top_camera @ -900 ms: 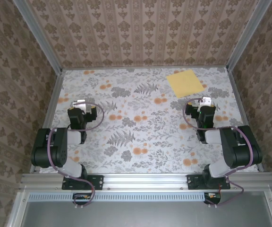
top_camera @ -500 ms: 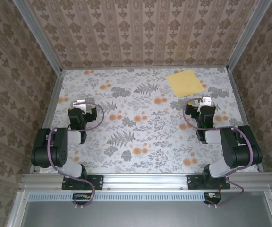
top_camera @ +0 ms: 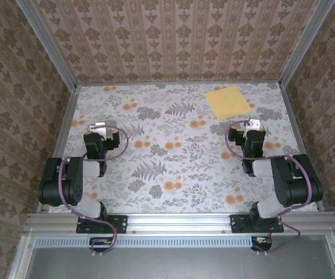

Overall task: Fold a paper plane with a square sheet of paper (pick it up from the middle)
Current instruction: Move the square sheet of paper to the center of the table.

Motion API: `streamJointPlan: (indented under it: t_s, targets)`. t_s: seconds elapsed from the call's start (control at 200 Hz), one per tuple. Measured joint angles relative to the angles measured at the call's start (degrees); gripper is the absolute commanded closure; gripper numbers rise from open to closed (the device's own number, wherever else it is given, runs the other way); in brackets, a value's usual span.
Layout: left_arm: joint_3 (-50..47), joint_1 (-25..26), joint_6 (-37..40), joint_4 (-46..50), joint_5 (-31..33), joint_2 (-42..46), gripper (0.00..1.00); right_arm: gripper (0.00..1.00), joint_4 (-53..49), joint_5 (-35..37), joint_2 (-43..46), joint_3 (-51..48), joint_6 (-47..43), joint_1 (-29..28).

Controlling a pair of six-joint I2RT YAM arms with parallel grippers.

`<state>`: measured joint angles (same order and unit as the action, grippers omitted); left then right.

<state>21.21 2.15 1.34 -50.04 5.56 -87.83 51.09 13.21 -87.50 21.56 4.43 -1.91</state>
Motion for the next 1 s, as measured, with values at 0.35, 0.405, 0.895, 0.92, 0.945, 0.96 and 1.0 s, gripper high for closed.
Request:
streamJointPlan:
  t_s: [0.35, 0.405, 0.895, 0.92, 0.945, 0.96, 1.0]
  targets:
    - [-0.8, 0.0, -0.3, 4.5, 4.7, 8.3, 0.00, 0.00, -17.2, 1.4, 11.4, 5.5, 1.5, -0.7]
    - [1.1, 0.0, -1.1, 9.9, 5.7, 11.6, 0.00, 0.00, -23.7, 1.8, 13.5, 10.2, 4.0, -0.8]
    - [28.7, 0.1, -19.2, 52.8, 0.2, 12.0, 0.00, 0.00, -65.7, -10.0, -14.8, 52.4, 25.7, -4.1]
    - [28.9, 0.1, -19.7, 53.9, -0.6, 11.4, 0.00, 0.00, -66.8, -10.8, -16.9, 54.0, 26.2, -4.4]
    - [29.0, 0.1, -20.2, 54.8, -1.6, 10.8, 0.00, 0.01, -67.6, -11.6, -18.8, 55.3, 26.7, -4.7]
    - [29.0, 0.1, -20.4, 55.3, -2.1, 10.5, 0.00, 0.01, -68.1, -11.8, -19.7, 56.0, 27.0, -4.8]
    - [29.0, 0.2, -21.1, 56.6, -3.4, 9.8, 0.00, 0.01, -69.6, -12.9, -22.4, 58.1, 27.6, -5.0]
